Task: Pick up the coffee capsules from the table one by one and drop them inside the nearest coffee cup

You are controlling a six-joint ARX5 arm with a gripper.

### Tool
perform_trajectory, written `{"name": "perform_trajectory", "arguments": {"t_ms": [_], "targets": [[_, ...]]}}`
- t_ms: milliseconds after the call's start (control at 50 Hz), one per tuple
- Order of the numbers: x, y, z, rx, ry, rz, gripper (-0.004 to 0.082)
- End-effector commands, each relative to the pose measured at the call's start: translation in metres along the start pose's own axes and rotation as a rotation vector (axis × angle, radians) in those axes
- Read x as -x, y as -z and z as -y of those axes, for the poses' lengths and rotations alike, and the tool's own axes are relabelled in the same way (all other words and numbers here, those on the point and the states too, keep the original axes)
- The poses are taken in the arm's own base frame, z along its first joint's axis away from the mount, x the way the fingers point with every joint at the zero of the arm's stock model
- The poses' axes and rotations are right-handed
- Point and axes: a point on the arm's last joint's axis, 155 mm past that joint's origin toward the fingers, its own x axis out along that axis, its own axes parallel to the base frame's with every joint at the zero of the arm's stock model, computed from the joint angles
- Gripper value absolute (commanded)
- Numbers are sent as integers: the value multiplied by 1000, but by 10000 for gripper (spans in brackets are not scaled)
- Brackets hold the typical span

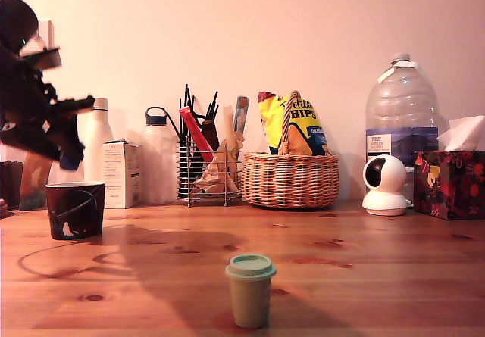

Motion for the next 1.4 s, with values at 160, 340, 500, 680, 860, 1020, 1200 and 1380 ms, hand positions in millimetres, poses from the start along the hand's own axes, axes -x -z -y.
{"name": "perform_trajectory", "arguments": {"t_ms": [160, 340, 500, 680, 860, 1020, 1200, 1380], "targets": [[-5, 4, -1, 1, 0, -26, 113], [-5, 1, -1, -1, 0, -16, 112], [-5, 1, -1, -1, 0, -16, 112], [-5, 1, -1, -2, 1, -14, 381], [-5, 1, -1, -25, -1, -14, 707], [-5, 0, 1, -58, 2, -12, 686], [1, -4, 3, -63, 5, -4, 424], [22, -23, 21, -103, 69, 57, -23]]}}
